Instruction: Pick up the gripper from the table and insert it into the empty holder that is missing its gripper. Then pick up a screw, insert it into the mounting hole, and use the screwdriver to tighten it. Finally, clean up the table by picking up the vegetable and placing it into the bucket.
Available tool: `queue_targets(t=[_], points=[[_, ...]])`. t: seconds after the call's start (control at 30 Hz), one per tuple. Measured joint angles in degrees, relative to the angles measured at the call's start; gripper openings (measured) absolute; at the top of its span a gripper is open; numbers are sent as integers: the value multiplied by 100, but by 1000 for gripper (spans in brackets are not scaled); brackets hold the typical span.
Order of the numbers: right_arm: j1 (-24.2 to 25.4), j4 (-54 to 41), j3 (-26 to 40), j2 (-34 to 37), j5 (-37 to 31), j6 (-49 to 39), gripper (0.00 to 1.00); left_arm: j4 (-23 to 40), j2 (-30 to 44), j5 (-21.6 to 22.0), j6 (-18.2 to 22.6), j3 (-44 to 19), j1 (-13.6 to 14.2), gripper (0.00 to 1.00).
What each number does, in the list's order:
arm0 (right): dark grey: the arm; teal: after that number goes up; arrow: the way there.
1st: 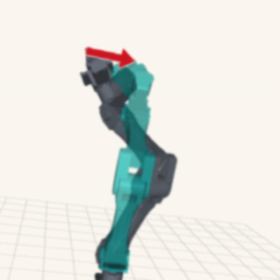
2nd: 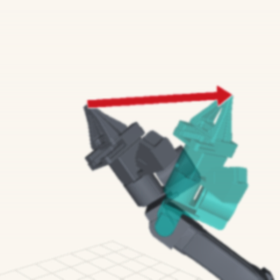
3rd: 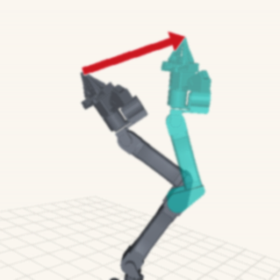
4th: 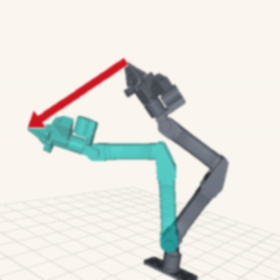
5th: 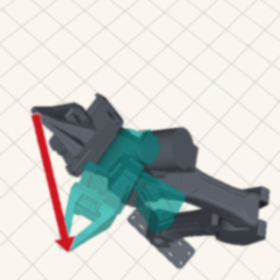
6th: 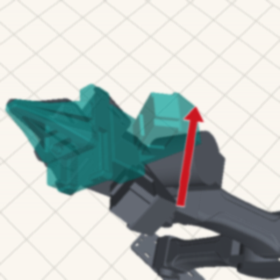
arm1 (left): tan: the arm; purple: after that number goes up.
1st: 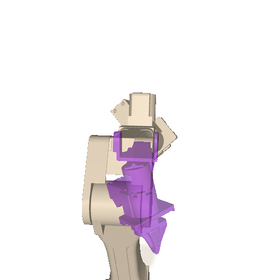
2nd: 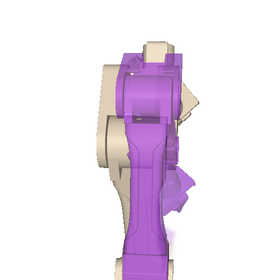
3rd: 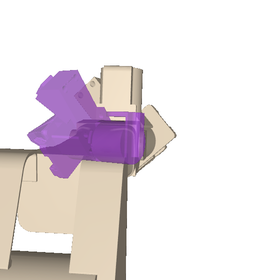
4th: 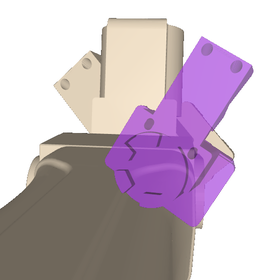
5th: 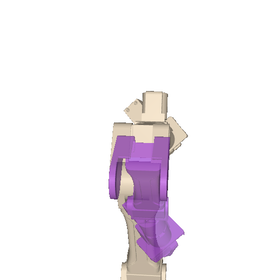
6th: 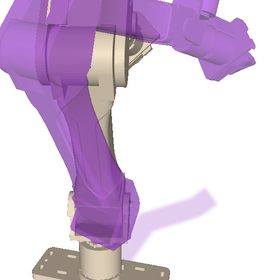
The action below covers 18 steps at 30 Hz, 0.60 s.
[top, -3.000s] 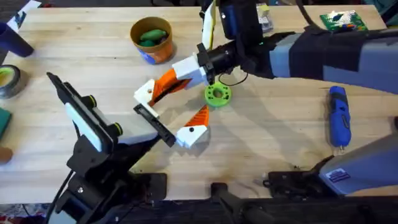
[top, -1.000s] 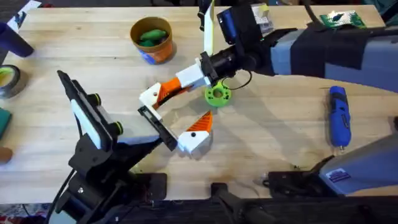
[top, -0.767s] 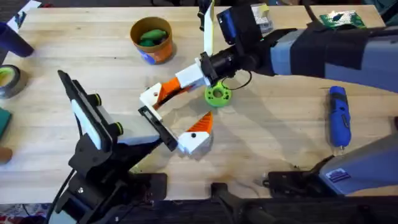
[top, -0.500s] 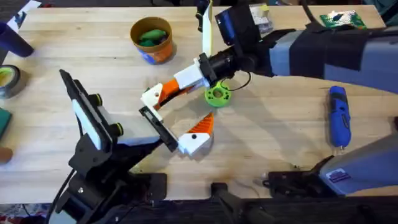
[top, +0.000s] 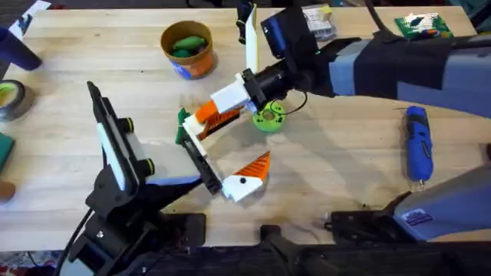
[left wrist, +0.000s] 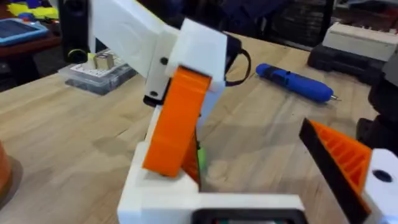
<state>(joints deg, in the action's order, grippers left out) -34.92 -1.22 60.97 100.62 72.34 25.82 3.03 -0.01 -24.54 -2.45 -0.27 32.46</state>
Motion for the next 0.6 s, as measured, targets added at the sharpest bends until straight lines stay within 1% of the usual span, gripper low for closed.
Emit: queue_targets(t=[0.07, 0.13, 0.2, 0.3, 0.4, 0.6], points=[[0, -4, 0, 0, 0, 13, 687, 0, 0, -29, 10, 0, 3, 990], [0, -4, 0, 0, 3, 11, 752, 0, 0, -52, 13, 0, 3, 990], [0, -5, 0, 0, 3, 23, 856, 0, 0, -82, 15, 0, 3, 990], [36, -6, 0, 0, 7, 24, 974, -2, 0, -112, 15, 0, 3, 990], [161, -6, 0, 0, -29, 19, 994, -2, 0, -122, 16, 0, 3, 990], [672, -7, 0, 0, -340, 23, 994, -2, 0, -123, 19, 0, 3, 990]])
